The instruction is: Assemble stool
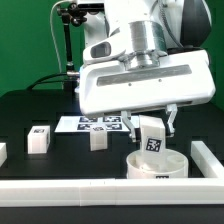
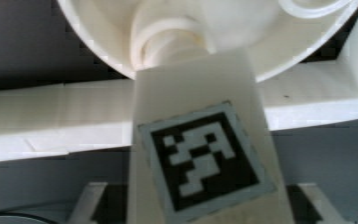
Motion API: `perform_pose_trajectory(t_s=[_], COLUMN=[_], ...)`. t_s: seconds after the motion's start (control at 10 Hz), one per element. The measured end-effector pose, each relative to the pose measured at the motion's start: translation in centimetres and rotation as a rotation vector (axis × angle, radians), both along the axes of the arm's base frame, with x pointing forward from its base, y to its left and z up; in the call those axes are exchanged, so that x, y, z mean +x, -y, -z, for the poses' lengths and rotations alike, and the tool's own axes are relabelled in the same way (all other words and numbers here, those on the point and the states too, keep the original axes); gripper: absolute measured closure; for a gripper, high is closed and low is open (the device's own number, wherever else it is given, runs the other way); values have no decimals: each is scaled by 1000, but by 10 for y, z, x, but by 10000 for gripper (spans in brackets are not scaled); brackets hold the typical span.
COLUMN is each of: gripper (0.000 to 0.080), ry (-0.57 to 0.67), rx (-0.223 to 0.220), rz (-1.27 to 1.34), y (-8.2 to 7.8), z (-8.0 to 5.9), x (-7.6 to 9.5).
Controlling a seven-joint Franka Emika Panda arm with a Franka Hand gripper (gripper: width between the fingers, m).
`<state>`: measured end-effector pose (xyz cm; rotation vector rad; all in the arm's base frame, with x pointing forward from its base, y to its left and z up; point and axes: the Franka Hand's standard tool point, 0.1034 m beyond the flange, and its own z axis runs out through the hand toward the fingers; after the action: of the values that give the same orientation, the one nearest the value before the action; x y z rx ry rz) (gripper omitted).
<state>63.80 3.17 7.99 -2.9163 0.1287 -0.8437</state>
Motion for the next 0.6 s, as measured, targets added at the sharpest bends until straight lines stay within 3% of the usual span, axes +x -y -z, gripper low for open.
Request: perform_pose_trajectory(t_s=[0.2, 0.6], gripper=[475, 475], ry=[-14, -10], rx=[23, 25], rz=[27, 35], y=[2, 4], z=[0, 1], x=[-1, 0])
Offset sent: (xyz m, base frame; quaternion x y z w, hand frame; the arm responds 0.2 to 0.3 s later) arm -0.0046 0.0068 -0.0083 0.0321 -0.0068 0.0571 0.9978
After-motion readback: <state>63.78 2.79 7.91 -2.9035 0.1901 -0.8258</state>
